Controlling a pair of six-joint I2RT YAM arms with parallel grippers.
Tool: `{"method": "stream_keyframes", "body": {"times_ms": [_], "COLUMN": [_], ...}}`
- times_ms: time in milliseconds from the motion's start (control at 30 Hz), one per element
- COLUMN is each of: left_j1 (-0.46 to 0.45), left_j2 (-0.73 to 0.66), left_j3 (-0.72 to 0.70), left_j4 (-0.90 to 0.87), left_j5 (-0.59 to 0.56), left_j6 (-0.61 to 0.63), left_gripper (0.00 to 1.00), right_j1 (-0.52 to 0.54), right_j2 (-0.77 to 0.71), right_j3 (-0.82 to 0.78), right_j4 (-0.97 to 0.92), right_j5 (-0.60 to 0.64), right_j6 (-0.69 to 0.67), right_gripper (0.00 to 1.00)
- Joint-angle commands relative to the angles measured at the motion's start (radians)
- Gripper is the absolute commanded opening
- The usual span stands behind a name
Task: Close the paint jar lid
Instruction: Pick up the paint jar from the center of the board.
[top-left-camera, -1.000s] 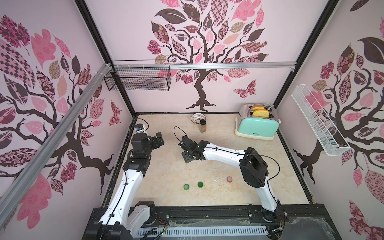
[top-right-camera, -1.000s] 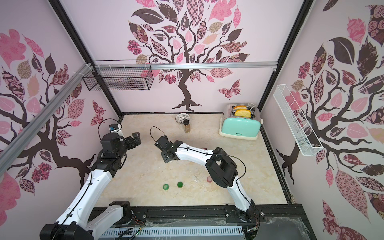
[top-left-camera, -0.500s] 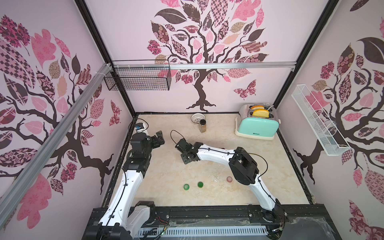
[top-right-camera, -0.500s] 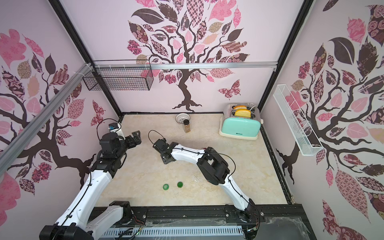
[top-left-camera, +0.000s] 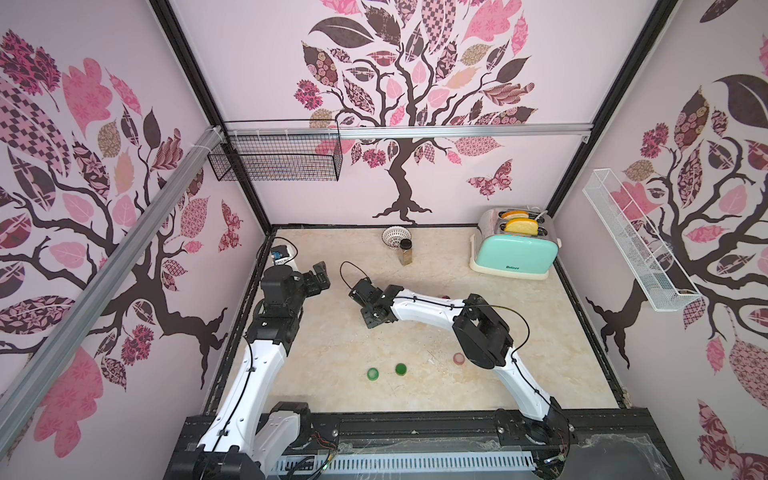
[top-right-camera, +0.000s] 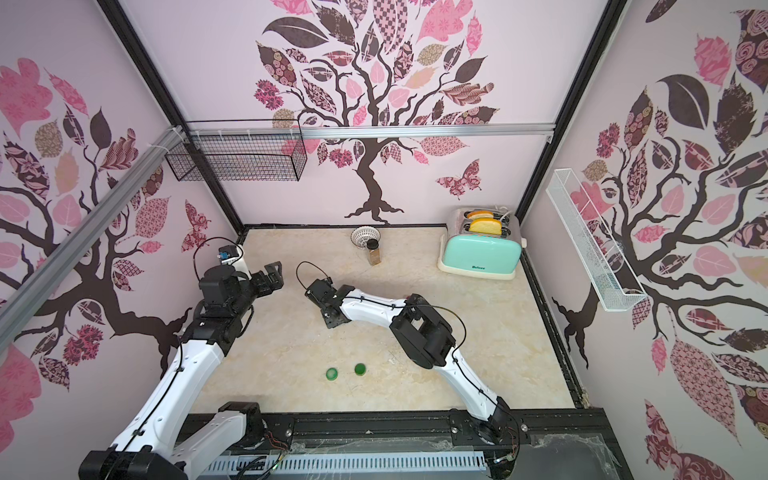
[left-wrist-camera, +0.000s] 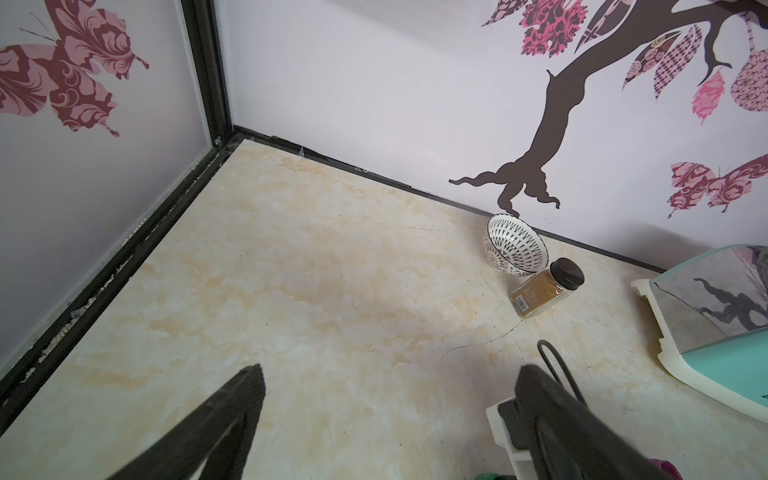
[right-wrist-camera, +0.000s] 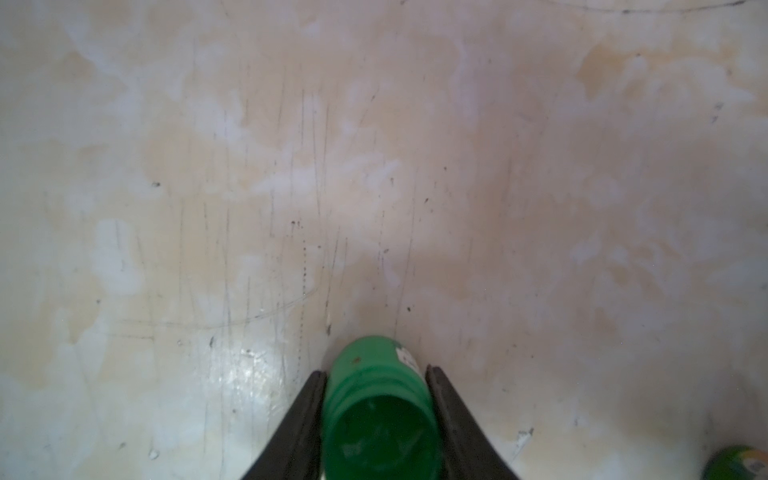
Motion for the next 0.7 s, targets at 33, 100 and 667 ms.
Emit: {"method": "stream_keyframes", "body": {"times_ms": [33, 100, 667], "left_j1": [0.004, 0.003, -0.137], "left_j2": [-0.001, 0.004, -0.012], "left_j3": [-0.014, -0.016, -0.223], "left_j4": [0.016, 0.019, 0.532], "left_j5": [0.023, 0.043, 0.519], "left_j6": [0.018, 0.025, 0.253], "left_gripper": [0.98, 0.98, 0.97], "right_j1": [-0.011, -0.019, -0.178], "right_j2": [-0.003, -0.033, -0.536], "right_j3": [0.011, -0.008, -0.219], "right_j4": [0.002, 0.015, -0.081], "right_j5": [-0.024, -0.036, -0.098], "right_j6": [0.029, 0.033, -0.128], "right_gripper": [0.34, 0.32, 0.27]}}
